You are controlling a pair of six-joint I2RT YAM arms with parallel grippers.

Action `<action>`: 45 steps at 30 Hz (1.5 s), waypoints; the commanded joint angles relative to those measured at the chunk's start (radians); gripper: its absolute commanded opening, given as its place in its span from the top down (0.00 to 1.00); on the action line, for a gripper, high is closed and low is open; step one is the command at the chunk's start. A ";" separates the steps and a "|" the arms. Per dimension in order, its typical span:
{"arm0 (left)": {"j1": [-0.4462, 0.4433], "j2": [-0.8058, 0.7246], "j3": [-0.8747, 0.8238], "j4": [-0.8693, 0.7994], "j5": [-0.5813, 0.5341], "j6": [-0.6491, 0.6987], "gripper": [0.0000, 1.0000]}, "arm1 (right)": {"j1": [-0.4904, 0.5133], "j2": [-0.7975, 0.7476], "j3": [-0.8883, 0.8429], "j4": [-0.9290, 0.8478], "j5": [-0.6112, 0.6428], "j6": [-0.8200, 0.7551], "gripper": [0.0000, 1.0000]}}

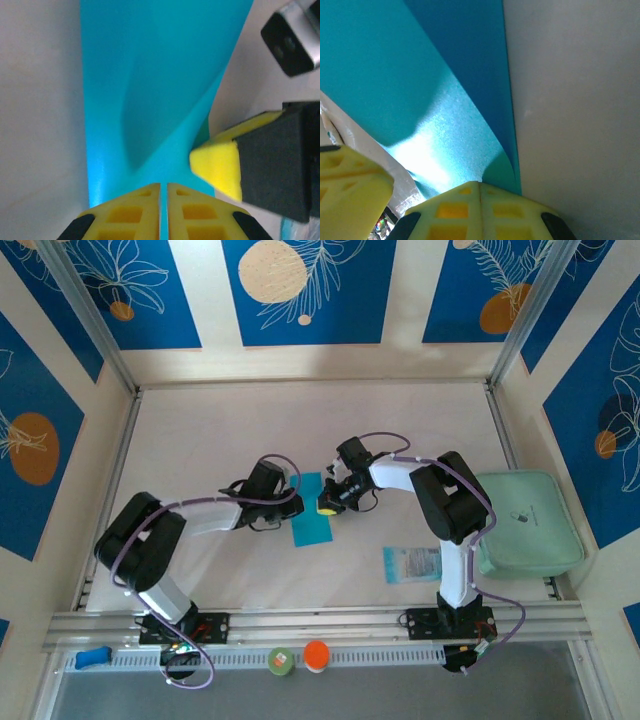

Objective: Fold a paper plane with a square sheet of paper (pick it up from the middle)

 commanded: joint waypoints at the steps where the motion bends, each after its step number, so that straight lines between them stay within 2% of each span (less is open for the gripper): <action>1: 0.010 0.039 0.003 0.128 0.043 -0.049 0.88 | -0.010 0.129 -0.069 -0.135 0.291 -0.017 1.00; 11: 0.044 0.075 -0.075 0.095 -0.037 -0.039 0.88 | -0.010 0.135 -0.071 -0.149 0.317 -0.019 1.00; 18: 0.155 0.077 -0.109 0.101 -0.017 0.042 0.87 | -0.012 0.138 -0.068 -0.181 0.392 -0.026 1.00; 22: 0.209 0.044 -0.082 0.032 0.016 0.103 0.87 | -0.014 0.137 -0.062 -0.201 0.425 -0.040 1.00; 27: 0.195 -0.026 -0.052 0.050 0.077 0.081 0.87 | -0.009 0.139 -0.056 -0.202 0.418 -0.040 1.00; 31: 0.121 -0.040 -0.013 0.053 0.048 0.070 0.86 | -0.001 0.147 -0.045 -0.210 0.419 -0.039 1.00; 34: 0.079 -0.004 0.009 0.075 0.033 0.059 0.86 | 0.001 0.151 -0.042 -0.211 0.418 -0.037 1.00; 40: 0.072 0.124 0.049 0.148 0.071 0.009 0.86 | 0.002 0.155 -0.040 -0.214 0.420 -0.042 1.00; 45: 0.083 0.168 0.053 0.106 0.003 0.005 0.86 | 0.001 0.157 -0.040 -0.220 0.431 -0.049 1.00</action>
